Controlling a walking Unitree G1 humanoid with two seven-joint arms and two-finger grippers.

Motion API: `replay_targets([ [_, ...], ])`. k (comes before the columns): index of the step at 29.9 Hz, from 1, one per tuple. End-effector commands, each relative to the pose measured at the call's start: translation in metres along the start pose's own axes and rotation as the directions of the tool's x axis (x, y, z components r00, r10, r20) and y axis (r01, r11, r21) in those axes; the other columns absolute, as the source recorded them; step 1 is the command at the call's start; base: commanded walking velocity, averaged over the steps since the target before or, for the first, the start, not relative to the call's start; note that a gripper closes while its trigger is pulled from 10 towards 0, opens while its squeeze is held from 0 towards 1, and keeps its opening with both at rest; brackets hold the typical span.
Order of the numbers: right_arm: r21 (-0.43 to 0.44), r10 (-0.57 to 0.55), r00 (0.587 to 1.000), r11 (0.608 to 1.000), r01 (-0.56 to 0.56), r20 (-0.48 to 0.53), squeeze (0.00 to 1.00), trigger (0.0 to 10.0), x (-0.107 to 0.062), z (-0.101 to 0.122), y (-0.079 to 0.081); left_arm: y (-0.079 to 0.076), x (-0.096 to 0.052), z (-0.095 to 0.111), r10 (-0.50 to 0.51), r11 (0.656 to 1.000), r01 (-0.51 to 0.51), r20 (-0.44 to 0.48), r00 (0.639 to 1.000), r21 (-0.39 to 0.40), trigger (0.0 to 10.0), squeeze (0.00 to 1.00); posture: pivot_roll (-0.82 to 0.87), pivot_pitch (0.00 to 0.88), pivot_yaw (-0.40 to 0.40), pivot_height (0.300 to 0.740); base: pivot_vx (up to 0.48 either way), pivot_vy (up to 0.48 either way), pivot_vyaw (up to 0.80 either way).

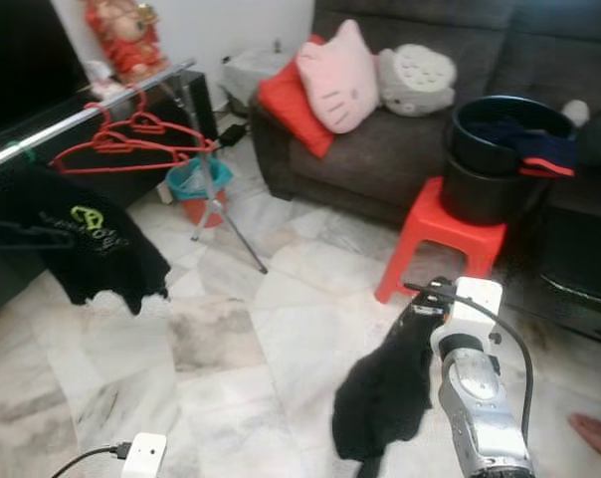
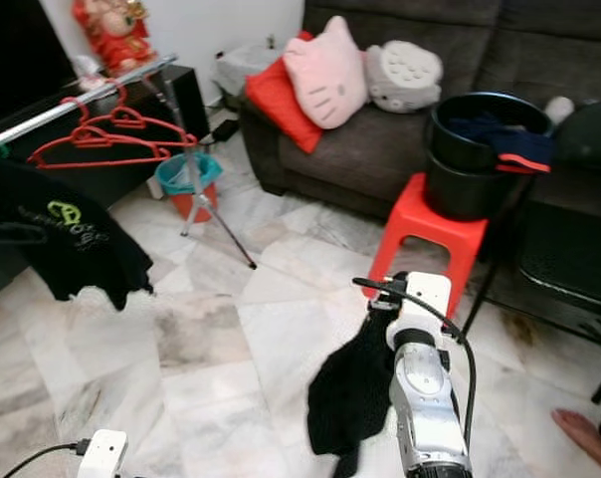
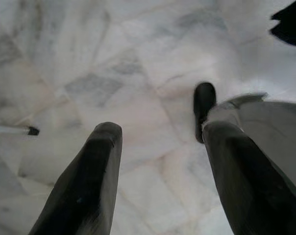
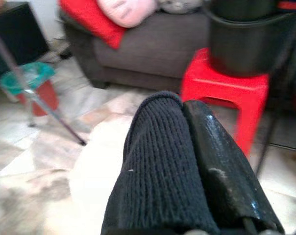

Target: Hang hanger

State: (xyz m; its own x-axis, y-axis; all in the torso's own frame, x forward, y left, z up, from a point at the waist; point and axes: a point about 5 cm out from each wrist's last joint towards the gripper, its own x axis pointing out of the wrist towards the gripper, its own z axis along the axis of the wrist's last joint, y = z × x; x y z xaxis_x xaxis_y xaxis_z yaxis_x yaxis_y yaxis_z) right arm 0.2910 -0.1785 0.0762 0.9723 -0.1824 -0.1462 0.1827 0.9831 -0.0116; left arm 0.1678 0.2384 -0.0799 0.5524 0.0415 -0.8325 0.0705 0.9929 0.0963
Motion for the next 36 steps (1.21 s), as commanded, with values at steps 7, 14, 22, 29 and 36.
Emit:
replay_targets([
  [7, -0.007, 0.005, 0.999, 1.0, -0.004, 0.042, 0.0, 10.0, 0.004, 0.007, 0.003, 0.006, -0.002, -0.003, 0.014, 1.0, -0.014, -0.01, 1.0, 0.015, 10.0, 0.0, 0.0, 0.0, 0.072, 0.74, 0.0, 0.0, 0.8],
  [14, -0.003, 0.017, 0.999, 1.0, -0.017, 0.043, 0.0, 10.0, 0.001, 0.003, 0.01, 0.011, -0.003, -0.006, 0.023, 0.999, -0.022, -0.021, 1.0, 0.033, 10.0, 0.0, -0.01, 0.0, 0.093, 0.74, 0.0, 0.0, 0.8],
  [22, -0.03, 0.026, 0.999, 0.999, -0.025, 0.037, 0.0, 10.0, 0.002, 0.002, 0.003, 0.007, -0.003, -0.008, 0.024, 1.0, -0.023, -0.014, 1.0, 0.012, 10.0, 0.0, -0.02, 0.0, 0.067, 0.74, 0.0, 0.0, 0.8],
  [29, -0.024, 0.003, 0.999, 1.0, -0.002, 0.039, 0.0, 10.0, 0.01, 0.006, -0.002, -0.001, -0.001, -0.004, 0.011, 1.0, -0.011, -0.005, 1.0, 0.001, 10.0, 0.0, 0.01, 0.0, 0.041, 0.74, 0.0, 0.0, 0.62],
  [36, -0.024, 0.018, 0.999, 1.0, -0.017, 0.039, 0.0, 10.0, 0.014, 0.01, 0.003, -0.003, 0.0, -0.003, 0.024, 0.999, -0.024, -0.001, 1.0, -0.03, 10.0, 0.0, 0.03, 0.0, 0.016, 0.74, 0.0, 0.0, 0.0],
])
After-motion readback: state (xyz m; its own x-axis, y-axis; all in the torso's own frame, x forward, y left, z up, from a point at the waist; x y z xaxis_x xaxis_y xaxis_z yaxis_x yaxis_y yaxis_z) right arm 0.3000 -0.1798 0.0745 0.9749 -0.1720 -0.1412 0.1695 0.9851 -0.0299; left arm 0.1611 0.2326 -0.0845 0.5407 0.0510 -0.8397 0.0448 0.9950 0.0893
